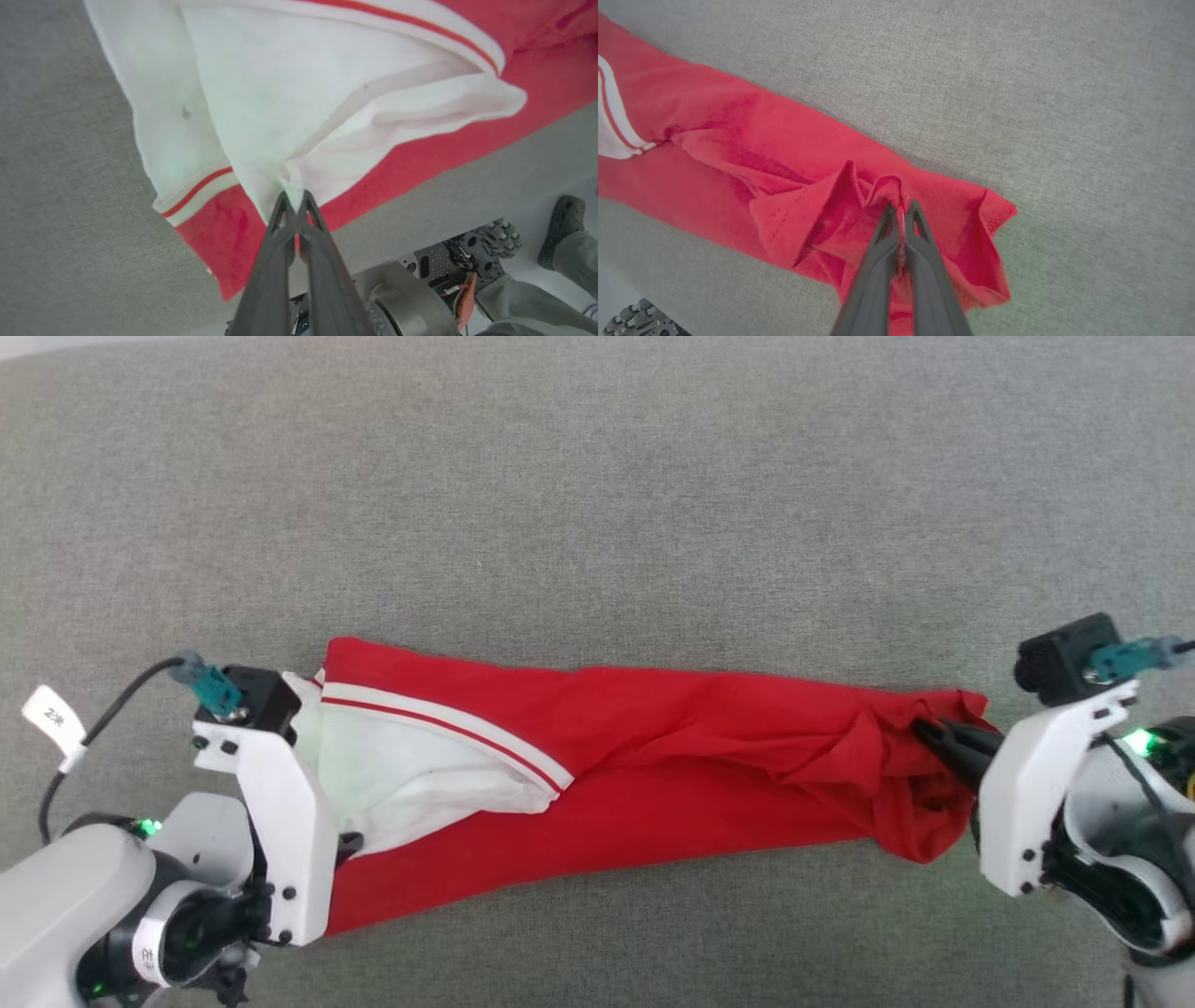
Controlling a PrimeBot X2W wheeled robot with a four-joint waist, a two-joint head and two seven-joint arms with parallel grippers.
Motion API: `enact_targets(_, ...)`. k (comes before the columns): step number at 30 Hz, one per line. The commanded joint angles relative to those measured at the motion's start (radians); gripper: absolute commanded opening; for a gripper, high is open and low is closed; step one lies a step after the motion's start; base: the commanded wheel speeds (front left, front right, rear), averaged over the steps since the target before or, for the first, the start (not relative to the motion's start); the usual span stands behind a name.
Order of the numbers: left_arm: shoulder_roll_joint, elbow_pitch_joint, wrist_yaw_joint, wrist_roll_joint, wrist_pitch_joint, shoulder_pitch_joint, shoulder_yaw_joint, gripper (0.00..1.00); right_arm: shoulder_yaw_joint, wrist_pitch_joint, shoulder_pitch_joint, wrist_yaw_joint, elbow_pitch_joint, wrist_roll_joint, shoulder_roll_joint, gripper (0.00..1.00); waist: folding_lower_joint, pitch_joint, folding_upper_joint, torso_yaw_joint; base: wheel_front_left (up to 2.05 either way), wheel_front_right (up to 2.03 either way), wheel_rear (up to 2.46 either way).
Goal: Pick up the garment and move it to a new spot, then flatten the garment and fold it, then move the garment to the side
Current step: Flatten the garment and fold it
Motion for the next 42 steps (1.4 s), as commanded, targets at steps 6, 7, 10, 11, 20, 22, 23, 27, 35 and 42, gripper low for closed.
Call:
enact_targets(6,-0.038,0.097,-0.052,-0.002,-0.105,0.026,0.033,1.0,0.027,-0.061,-0.037,0.0,0.07,0.011,0.016,1.0,0.0,-0.02,0.0,-0.007,0.0,0.0,0.0)
enact_targets(7,-0.038,0.096,-0.054,-0.007,-0.124,0.031,0.045,1.0,0.022,-0.057,-0.033,0.0,0.068,0.015,0.016,1.0,0.0,-0.023,0.0,-0.008,0.0,0.0,0.0)
enact_targets(10,-0.032,0.079,-0.068,-0.002,-0.171,0.039,0.064,1.0,0.002,-0.045,-0.02,0.0,0.057,0.022,0.017,1.0,0.0,-0.029,0.0,-0.009,0.0,0.0,0.0)
enact_targets(11,-0.028,0.075,-0.07,-0.002,-0.197,0.046,0.077,1.0,-0.015,-0.04,-0.012,0.0,0.051,0.021,0.02,1.0,0.0,-0.031,0.0,-0.009,0.0,0.0,0.0)
enact_targets(20,-0.011,0.057,-0.133,0.066,-0.471,0.13,0.148,1.0,-0.18,0.062,0.04,0.0,0.043,0.003,0.107,1.0,0.0,-0.031,0.0,-0.002,0.0,0.0,0.0)
enact_targets(22,-0.015,0.066,-0.144,0.086,-0.536,0.144,0.157,1.0,-0.196,0.085,0.043,0.0,0.054,-0.006,0.113,1.0,0.0,-0.029,0.0,0.005,0.0,0.0,0.0)
enact_targets(23,-0.023,0.074,-0.145,0.092,-0.572,0.154,0.166,1.0,-0.201,0.094,0.044,0.0,0.066,-0.002,0.124,1.0,0.0,-0.028,0.0,0.008,0.0,0.0,0.0)
enact_targets(27,-0.04,0.111,-0.162,0.126,-0.707,0.196,0.186,1.0,-0.191,0.112,0.028,0.0,0.12,-0.001,0.142,1.0,0.0,-0.024,0.0,0.023,0.0,0.0,0.0)
enact_targets(35,-0.096,0.203,-0.183,0.17,-0.936,0.273,0.223,1.0,-0.139,0.128,-0.012,0.0,0.279,0.013,0.162,1.0,0.0,-0.026,0.0,0.054,0.0,0.0,0.0)
enact_targets(42,-0.164,0.258,-0.206,0.203,-0.999,0.339,0.283,1.0,-0.08,0.175,-0.044,0.0,0.395,0.059,0.164,0.0,0.0,-0.039,0.0,0.075,0.0,0.0,0.0)
